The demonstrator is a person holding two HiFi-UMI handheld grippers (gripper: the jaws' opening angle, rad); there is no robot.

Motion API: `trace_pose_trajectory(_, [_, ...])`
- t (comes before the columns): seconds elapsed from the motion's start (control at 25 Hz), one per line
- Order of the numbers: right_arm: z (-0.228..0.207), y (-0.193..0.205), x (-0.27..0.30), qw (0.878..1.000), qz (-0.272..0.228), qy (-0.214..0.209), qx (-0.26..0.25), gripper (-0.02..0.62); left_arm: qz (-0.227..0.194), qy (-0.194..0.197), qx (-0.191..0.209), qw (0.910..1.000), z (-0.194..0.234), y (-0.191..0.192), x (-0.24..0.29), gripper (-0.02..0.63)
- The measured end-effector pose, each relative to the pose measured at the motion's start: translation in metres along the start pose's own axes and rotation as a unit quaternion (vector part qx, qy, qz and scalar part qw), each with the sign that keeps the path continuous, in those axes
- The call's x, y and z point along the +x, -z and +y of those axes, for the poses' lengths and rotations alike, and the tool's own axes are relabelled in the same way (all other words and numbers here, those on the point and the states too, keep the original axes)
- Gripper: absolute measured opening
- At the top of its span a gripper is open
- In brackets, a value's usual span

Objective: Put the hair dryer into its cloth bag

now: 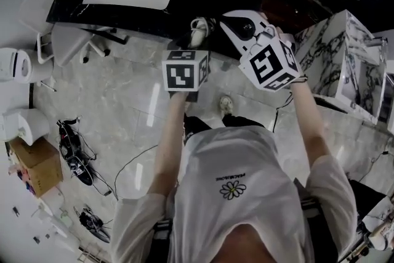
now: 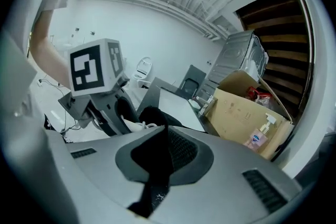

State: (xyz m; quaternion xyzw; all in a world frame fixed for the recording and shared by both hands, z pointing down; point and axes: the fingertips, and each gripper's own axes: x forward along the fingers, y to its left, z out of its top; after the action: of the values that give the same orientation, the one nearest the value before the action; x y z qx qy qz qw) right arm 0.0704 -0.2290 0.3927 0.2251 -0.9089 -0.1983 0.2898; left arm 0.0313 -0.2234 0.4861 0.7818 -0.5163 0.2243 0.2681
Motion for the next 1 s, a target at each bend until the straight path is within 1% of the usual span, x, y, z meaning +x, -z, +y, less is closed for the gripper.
trace_pose_trajectory(0.28, [0.005,-0.011,-0.01,0.999,-0.03,-0.014,-0.004,0.021,0.011,-0.002,0.019,0.9998,0.006,-0.025,0.033,0.215])
trace_pose_trajectory(0.44, [0.005,-0.011,-0.013,0.999,-0.038,-0.026,-0.003,0.021,0.006,-0.003,0.018,0.9998,0.008,-0.038,0.049,0.215])
trace_pose_trajectory(0.52, [0.006,-0.008,-0.011,0.999,-0.039,-0.032,-0.002,0.021,0.006,-0.007,0.019,0.9998,0.009,-0.043,0.057,0.215])
trace_pose_trajectory(0.64, [0.007,-0.004,-0.008,0.998,-0.039,-0.038,0.0,0.021,0.0,-0.008,0.008,0.9999,0.009,-0.053,0.068,0.215])
trace_pose_trajectory(0.8, [0.002,0.001,-0.005,0.999,-0.031,-0.036,0.01,0.021,-0.005,-0.013,0.009,0.9999,0.013,-0.064,0.08,0.215])
trace_pose_trajectory(0.92, [0.001,0.006,-0.004,0.998,-0.029,-0.039,0.028,0.021,-0.01,-0.015,0.016,0.9997,0.014,-0.063,0.086,0.215])
trace_pose_trajectory(1.0, [0.003,0.008,-0.004,0.998,-0.027,-0.041,0.032,0.021,-0.017,-0.011,0.014,0.9997,0.013,-0.061,0.088,0.215])
